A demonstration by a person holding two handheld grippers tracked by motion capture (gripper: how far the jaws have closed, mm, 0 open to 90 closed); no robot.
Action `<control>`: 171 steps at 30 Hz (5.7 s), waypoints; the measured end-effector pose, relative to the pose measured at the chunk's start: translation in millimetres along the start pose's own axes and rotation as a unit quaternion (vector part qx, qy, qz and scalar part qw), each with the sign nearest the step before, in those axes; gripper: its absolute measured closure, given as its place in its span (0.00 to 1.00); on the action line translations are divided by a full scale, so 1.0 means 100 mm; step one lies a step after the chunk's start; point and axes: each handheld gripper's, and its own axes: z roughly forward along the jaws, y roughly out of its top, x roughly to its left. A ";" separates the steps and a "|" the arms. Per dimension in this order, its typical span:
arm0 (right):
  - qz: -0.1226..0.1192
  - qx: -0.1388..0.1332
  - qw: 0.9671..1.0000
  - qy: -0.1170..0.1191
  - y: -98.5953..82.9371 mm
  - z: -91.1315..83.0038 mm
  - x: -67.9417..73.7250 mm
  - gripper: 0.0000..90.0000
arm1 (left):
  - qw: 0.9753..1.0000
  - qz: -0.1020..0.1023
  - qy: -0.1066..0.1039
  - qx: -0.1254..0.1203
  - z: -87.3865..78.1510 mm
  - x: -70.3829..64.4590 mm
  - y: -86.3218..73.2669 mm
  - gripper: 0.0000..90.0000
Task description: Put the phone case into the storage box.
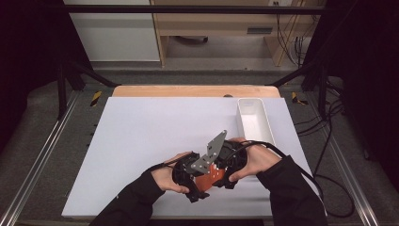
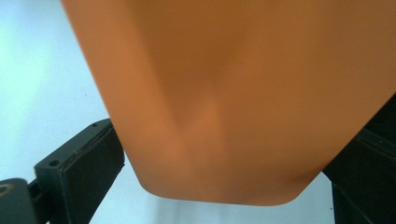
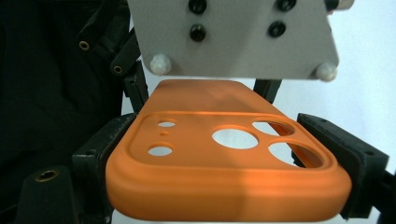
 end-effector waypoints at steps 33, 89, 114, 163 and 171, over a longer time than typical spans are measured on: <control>-0.012 0.012 1.000 0.006 0.04 0.04 0.03 0.18 | 1.000 0.009 -0.007 0.017 0.03 -0.03 0.06 0.17; 0.048 -0.157 0.984 -0.067 -0.36 -0.30 0.08 0.02 | 0.998 -0.021 0.015 -0.057 -0.11 0.02 -0.20 0.17; 0.065 -0.228 0.970 -0.057 -0.53 -0.17 0.16 0.03 | 0.992 -0.021 0.025 -0.123 -0.16 -0.01 -0.17 0.17; 0.041 -0.275 0.960 -0.030 -0.49 -0.11 0.19 0.06 | 0.986 0.012 -0.010 -0.168 -0.10 -0.09 0.11 0.17; 0.035 -0.281 0.959 -0.021 -0.49 -0.10 0.18 0.11 | 0.986 0.017 -0.017 -0.163 -0.07 -0.10 0.09 0.17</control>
